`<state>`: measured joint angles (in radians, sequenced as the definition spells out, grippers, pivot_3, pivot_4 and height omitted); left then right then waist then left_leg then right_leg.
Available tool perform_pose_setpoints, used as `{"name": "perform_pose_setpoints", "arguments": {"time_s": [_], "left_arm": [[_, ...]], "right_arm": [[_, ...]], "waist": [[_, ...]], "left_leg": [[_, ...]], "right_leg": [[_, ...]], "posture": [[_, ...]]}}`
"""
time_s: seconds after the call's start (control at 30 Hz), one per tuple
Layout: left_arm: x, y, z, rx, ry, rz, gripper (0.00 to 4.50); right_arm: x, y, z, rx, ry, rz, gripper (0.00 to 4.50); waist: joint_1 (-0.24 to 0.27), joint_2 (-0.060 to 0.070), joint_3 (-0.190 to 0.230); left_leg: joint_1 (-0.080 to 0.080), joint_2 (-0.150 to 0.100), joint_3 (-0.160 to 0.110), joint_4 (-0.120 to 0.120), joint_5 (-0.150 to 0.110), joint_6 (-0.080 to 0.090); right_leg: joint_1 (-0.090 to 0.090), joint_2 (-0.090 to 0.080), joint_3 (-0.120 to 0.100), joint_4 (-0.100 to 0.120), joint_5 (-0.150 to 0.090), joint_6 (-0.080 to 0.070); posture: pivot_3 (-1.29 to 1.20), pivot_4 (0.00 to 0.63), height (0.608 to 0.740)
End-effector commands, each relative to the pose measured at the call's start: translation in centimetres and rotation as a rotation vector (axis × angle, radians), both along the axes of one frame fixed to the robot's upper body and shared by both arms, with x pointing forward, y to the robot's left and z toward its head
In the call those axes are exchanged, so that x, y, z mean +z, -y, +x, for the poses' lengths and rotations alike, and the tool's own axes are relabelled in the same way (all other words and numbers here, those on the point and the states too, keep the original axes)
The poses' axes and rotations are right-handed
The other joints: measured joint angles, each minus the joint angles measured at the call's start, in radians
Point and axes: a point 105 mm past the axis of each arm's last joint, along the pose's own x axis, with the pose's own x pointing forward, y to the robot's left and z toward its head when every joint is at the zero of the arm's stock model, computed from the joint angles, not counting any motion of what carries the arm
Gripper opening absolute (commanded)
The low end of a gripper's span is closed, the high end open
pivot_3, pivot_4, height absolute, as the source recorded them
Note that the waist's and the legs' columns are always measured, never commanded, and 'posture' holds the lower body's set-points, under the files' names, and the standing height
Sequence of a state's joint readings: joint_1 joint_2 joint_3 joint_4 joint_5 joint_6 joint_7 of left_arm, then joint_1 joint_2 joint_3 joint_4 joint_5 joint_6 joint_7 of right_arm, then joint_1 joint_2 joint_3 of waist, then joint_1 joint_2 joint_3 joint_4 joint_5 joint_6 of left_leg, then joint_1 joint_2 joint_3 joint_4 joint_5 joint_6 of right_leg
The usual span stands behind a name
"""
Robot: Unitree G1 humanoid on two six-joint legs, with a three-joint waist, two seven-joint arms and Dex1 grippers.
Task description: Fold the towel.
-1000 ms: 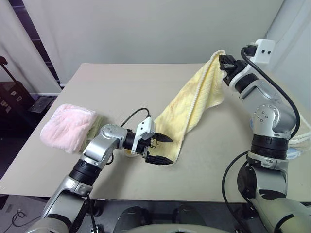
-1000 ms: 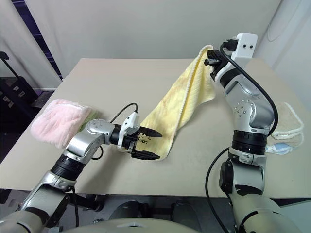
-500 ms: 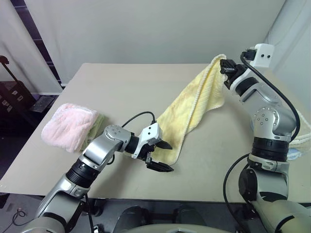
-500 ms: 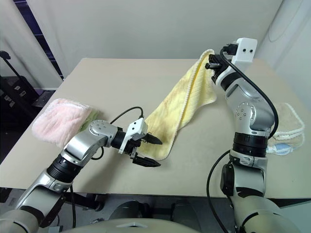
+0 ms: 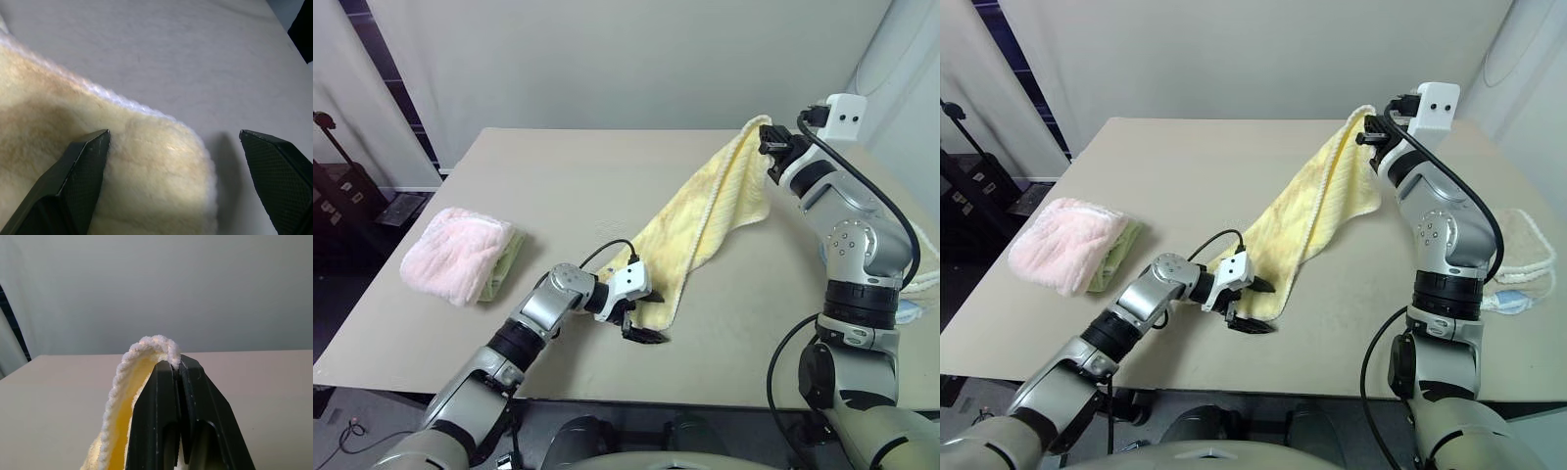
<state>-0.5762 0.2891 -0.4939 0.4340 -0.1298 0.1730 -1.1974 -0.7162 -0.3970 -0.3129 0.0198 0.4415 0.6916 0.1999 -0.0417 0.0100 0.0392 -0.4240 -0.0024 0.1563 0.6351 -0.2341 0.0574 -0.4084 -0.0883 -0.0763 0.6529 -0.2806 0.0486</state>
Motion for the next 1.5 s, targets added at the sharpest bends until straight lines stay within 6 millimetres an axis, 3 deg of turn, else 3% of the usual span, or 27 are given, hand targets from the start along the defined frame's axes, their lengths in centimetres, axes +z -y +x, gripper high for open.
{"name": "perform_pose_setpoints", "arguments": {"time_s": [0.03,0.1,0.3,0.37,0.57,0.73,0.93,1.03,1.07,1.1,1.17,1.2,1.33,1.5], "left_arm": [[-2.7,-1.5,0.1,0.006,-0.036,0.103,4.5],[-4.3,-2.5,-0.1,0.007,-0.072,0.151,4.5],[-6.5,-4.3,-0.7,-0.015,-0.094,0.212,2.56],[-6.9,-4.6,-0.8,-0.022,-0.093,0.228,1.84],[-7.0,-4.6,-1.1,-0.047,-0.075,0.224,0.03],[-4.6,-3.9,-0.5,-0.054,0.002,0.084,0.03],[0.6,-4.3,1.2,0.016,-0.084,-0.162,0.03],[2.6,-5.5,1.7,0.046,-0.093,-0.212,0.03],[4.2,-5.9,2.0,0.066,-0.103,-0.263,0.03],[7.2,-6.9,2.9,0.109,-0.109,-0.351,0.03],[11.4,-8.3,3.8,0.157,-0.11,-0.46,0.03],[12.6,-8.7,4.1,0.175,-0.108,-0.487,0.03],[15.0,-11.2,5.9,0.298,-0.088,-0.55,0.03],[17.0,-12.4,8.8,0.447,-0.051,-0.661,0.03]], "right_arm": [[2.1,0.1,-0.6,-0.009,0.077,-0.02,0.04],[2.2,0.2,-0.6,-0.011,0.076,-0.018,0.04],[2.2,0.3,-0.7,-0.016,0.074,-0.03,0.0],[2.1,0.4,-0.8,-0.019,0.072,-0.032,0.0],[1.9,0.8,-0.8,-0.037,0.064,-0.045,0.0],[1.3,1.0,-0.7,-0.051,0.046,-0.061,0.0],[0.6,1.2,-0.7,-0.055,0.031,-0.055,0.0],[0.4,1.3,-0.7,-0.057,0.025,-0.05,0.0],[0.3,1.4,-0.7,-0.058,0.023,-0.05,0.0],[0.2,1.7,-0.7,-0.064,0.019,-0.05,0.0],[0.1,2.2,-0.8,-0.074,0.014,-0.052,0.0],[0.1,2.3,-0.8,-0.078,0.012,-0.053,0.0],[-0.4,3.6,-0.9,-0.11,-0.005,-0.063,0.0],[-0.6,4.7,-0.9,-0.141,-0.012,-0.057,0.0]], "waist": [[0.0,0.0,0.0],[0.0,0.0,-0.001],[-0.005,-0.005,-0.004],[-0.006,-0.005,-0.005],[-0.002,-0.005,-0.007],[-0.006,-0.004,-0.007],[-0.007,-0.004,-0.005],[-0.005,-0.004,-0.004],[-0.005,-0.004,-0.004],[-0.005,-0.005,-0.003],[-0.005,-0.007,0.0],[-0.004,-0.007,0.0],[-0.002,-0.006,0.0],[-0.002,-0.007,0.002]], "left_leg": [[0.0,0.0,0.0,0.0,0.0,0.0],[0.0,0.0,0.0,0.0,0.0,0.0],[0.011,0.002,0.0,-0.002,0.0,0.001],[0.017,0.004,0.0,-0.004,-0.001,0.001],[0.017,0.011,0.0,-0.004,-0.001,0.001],[0.017,0.011,0.0,-0.005,-0.001,0.001],[0.011,0.012,0.0,-0.005,0.0,0.001],[-0.001,0.013,0.0,-0.003,0.001,0.002],[-0.002,0.013,0.001,-0.002,0.002,0.002],[-0.002,0.013,0.0,-0.002,0.002,0.001],[-0.003,0.013,0.0,-0.001,0.002,0.001],[-0.004,0.013,0.0,-0.001,0.002,0.001],[-0.003,0.012,0.0,0.002,0.001,0.0],[-0.002,0.012,0.0,0.005,0.001,-0.001]], "right_leg": [[0.0,0.0,-0.001,0.0,0.0,0.0],[0.001,-0.001,-0.002,0.0,0.001,0.0],[0.007,-0.002,-0.006,0.0,0.002,-0.002],[0.013,-0.002,-0.01,-0.002,0.002,-0.001],[0.013,-0.001,-0.019,-0.003,0.002,-0.002],[0.013,-0.001,-0.02,-0.004,0.002,-0.002],[0.005,0.0,-0.02,-0.003,0.002,-0.002],[-0.002,0.001,-0.02,0.0,0.002,-0.002],[-0.003,0.001,-0.02,0.001,0.002,-0.002],[-0.004,0.001,-0.02,0.001,0.002,-0.002],[-0.004,0.001,-0.02,0.001,0.002,-0.002],[-0.004,0.001,-0.02,0.001,0.002,-0.002],[-0.001,0.0,-0.02,-0.001,0.002,-0.003],[0.001,0.0,-0.02,0.0,0.002,-0.002]], "posture": [[0.0,0.0,0.74],[0.0,0.0,0.74],[0.0,0.0,0.74],[0.0,0.0,0.74],[0.0,0.0,0.74],[0.0,0.0,0.74],[0.0,0.0,0.74],[0.0,0.0,0.74],[0.0,0.0,0.74],[0.0,0.0,0.74],[0.0,0.0,0.74],[0.0,0.0,0.74],[0.0,0.0,0.74],[0.0,0.0,0.74]]}}
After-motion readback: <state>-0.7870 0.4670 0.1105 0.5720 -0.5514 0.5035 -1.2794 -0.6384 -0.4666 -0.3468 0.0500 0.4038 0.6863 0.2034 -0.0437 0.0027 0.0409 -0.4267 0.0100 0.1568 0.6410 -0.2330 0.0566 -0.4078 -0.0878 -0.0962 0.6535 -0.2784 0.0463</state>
